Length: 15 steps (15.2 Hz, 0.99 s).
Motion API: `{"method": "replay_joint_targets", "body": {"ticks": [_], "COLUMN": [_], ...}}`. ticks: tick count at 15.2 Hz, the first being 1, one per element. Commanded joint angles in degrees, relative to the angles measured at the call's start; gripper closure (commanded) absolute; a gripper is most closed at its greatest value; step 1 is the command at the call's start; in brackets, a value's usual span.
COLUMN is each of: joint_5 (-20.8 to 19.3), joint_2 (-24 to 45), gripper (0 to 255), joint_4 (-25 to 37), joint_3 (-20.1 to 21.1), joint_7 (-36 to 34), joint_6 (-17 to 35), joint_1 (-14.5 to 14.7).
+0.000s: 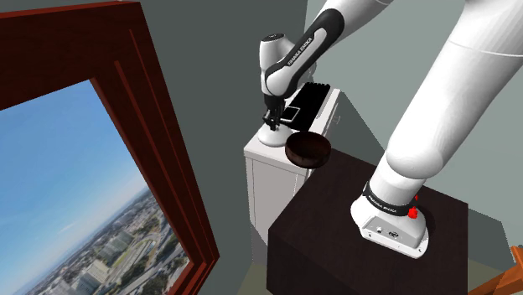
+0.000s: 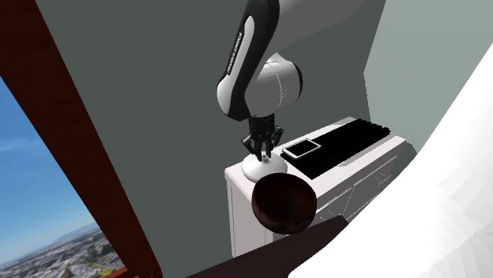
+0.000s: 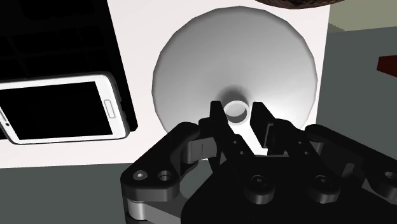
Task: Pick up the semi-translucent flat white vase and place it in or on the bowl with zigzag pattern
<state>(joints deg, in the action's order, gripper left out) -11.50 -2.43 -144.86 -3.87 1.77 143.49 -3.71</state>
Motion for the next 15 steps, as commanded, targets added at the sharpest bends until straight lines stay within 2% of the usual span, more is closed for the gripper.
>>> {"method": "replay_joint_targets", "body": {"ticks": [1, 15], "joint_5": [0.27, 1.81], "joint_2": [-1.28, -9.13], "gripper": [255, 255], "joint_4": [0.31, 4.32], "joint_3": [0.03, 0.24], "joint_7": [0.33, 2.24], "joint_6": [-1.58, -13.37], "joint_1": [0.04, 0.46]}}
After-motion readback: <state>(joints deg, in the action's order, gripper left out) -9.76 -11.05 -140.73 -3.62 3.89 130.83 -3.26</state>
